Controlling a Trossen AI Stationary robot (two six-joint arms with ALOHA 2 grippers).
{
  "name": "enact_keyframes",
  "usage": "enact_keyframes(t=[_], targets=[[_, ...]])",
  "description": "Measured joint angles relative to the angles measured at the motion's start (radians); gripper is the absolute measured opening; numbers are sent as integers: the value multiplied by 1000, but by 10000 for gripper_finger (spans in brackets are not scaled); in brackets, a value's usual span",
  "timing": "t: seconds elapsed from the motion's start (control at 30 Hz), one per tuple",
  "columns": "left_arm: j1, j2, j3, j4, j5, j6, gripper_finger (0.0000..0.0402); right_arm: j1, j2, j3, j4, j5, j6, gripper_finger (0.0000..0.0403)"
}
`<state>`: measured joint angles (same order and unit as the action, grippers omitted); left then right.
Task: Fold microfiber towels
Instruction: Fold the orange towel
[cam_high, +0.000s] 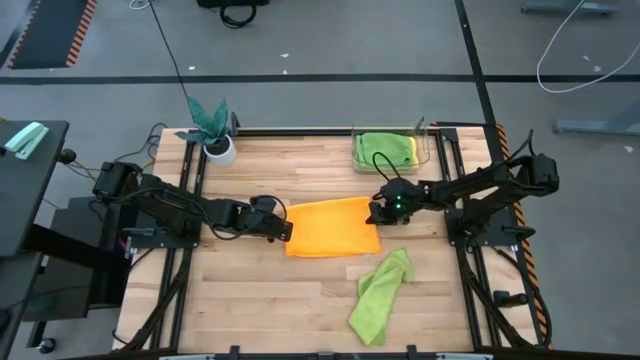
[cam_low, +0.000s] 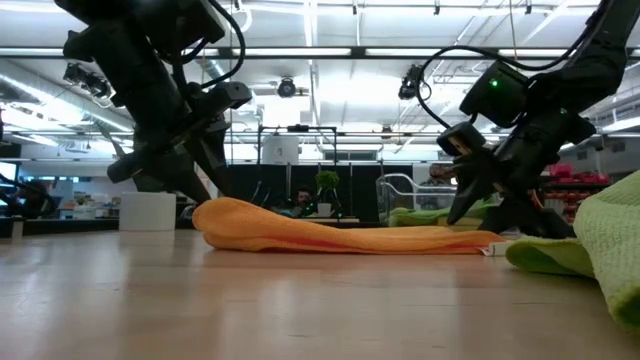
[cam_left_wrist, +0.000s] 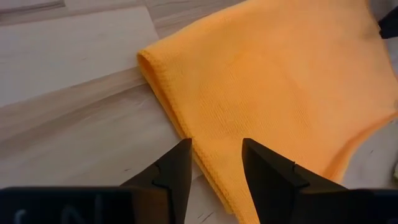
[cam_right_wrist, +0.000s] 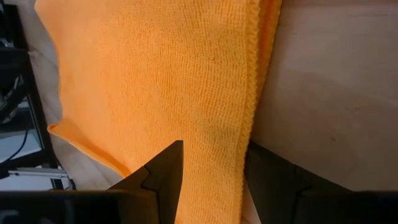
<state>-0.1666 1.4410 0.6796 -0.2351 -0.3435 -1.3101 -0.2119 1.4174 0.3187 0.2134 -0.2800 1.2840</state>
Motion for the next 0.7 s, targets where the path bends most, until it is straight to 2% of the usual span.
enact_keyframes(t=[0.27,0.5,0.7], targets=[[1,0,0,4,0,13,150,1,7,39,-30,25,18,172],[2,0,0,6,6,14,145,19,89,102,-60,29,-9,160],[2,0,0,7,7,14,152,20,104,141,-80,40,-46,153]])
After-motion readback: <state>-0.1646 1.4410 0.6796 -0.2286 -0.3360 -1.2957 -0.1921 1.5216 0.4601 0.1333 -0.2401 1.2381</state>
